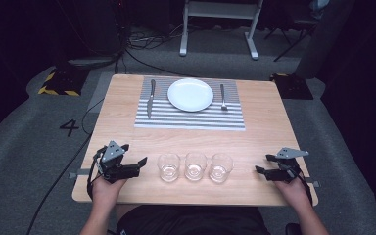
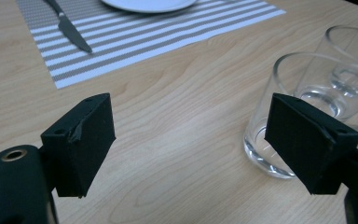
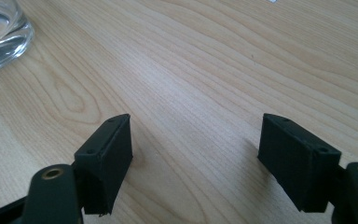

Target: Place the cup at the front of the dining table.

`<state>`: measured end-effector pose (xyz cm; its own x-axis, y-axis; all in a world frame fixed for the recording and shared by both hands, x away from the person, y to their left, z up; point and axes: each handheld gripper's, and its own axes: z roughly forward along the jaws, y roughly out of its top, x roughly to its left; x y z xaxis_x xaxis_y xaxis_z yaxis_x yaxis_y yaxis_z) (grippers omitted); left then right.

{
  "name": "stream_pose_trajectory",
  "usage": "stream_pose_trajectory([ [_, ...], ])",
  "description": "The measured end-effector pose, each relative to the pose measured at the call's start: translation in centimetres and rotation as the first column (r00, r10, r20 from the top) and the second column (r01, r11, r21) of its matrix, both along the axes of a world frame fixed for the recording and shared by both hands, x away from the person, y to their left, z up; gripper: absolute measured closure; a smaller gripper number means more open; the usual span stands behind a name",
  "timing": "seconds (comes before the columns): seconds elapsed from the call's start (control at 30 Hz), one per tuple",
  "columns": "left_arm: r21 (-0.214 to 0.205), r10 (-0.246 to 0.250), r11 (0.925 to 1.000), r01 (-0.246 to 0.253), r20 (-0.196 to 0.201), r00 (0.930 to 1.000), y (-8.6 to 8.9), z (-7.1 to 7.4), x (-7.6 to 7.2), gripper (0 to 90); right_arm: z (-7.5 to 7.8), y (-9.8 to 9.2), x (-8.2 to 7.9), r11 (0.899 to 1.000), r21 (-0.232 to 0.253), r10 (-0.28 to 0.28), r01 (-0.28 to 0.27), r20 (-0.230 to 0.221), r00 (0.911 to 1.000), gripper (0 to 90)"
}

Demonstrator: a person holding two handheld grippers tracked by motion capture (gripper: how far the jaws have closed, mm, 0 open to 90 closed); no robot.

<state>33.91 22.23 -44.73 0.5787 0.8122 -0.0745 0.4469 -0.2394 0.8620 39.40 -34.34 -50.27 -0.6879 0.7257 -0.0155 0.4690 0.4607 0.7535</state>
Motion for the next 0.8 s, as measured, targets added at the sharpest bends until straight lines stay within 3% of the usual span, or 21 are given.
stream_pose_trajectory([
  [0.13,-0.016,-0.003,0.9999,0.004,0.035,0.9994,0.1,1.2,-0.2,16.2,0.0,0.0,0.0,1.0,0.0,0.001,-0.001,0.001,1.0,26.0],
  [0.4,-0.047,-0.029,0.9984,0.03,0.038,0.9989,0.8,2.5,-0.3,16.2,0.0,0.0,0.0,1.0,0.0,0.001,-0.001,-0.001,1.0,26.0],
  [0.6,-0.033,-0.082,0.996,0.083,0.04,0.9958,0.0,3.2,-0.5,16.1,0.0,0.0,0.0,1.0,0.0,-0.001,0.001,-0.003,1.0,26.0],
  [0.8,-0.029,-0.083,0.996,0.084,0.047,0.9955,-0.4,3.5,-0.3,16.1,0.0,0.0,0.0,1.0,0.001,-0.003,0.003,-0.005,1.0,26.0],
])
